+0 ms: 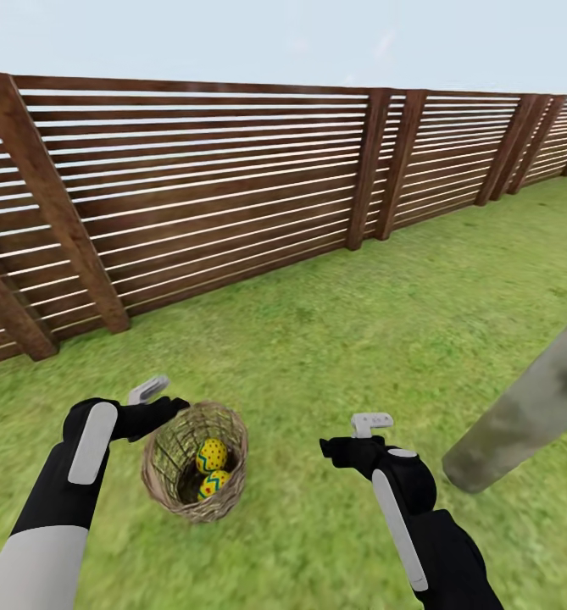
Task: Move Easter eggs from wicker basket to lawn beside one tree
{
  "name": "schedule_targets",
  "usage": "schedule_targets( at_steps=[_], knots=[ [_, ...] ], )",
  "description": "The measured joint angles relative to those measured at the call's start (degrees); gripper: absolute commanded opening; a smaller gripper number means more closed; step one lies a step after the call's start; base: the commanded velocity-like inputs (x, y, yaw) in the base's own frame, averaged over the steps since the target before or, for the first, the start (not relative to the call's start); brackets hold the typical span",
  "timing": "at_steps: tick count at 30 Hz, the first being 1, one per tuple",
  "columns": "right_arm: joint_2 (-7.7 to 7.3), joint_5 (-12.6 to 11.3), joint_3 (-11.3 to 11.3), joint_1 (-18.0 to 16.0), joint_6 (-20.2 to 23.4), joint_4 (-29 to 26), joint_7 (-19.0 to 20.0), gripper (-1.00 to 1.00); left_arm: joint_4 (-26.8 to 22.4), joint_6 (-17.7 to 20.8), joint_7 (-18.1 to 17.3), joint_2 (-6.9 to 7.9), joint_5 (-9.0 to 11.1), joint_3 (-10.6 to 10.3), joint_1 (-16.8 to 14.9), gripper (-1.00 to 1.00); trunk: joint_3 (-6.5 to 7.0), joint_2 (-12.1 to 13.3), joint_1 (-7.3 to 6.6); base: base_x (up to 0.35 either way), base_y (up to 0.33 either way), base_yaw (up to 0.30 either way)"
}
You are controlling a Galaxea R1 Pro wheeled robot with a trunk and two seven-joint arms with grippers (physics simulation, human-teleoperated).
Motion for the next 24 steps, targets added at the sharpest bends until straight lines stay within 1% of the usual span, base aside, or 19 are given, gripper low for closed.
schedule_targets(
  at_steps=[5, 8, 13, 24],
  knots=[
    [0.00, 0.02, 0.00, 0.00, -0.04, 0.00, 0.00, 1.00, -0.91, 0.00, 0.00, 0.00, 0.01, 0.00, 0.00, 1.00, 0.12, 0.00, 0.00, -0.001, 0.286, -0.067],
    [0.00, 0.01, 0.00, 0.00, -0.05, 0.01, 0.00, 1.00, -2.25, 0.00, 0.01, 0.00, 0.01, 0.00, 0.00, 1.00, 0.14, 0.00, 0.00, 0.000, 0.287, -0.021],
    [0.00, 0.05, 0.00, 0.00, -0.04, -0.03, 0.00, 1.00, -3.05, 0.00, 0.02, 0.00, 0.00, 0.00, 0.00, 1.00, 0.16, 0.00, 0.00, 0.000, 0.287, -0.019],
    [0.00, 0.09, 0.00, 0.00, -0.03, 0.03, 0.00, 1.00, -3.13, 0.00, 0.09, 0.00, 0.00, 0.02, 0.00, 1.00, 0.66, 0.00, 0.00, 0.000, 0.297, -0.143]
  ],
)
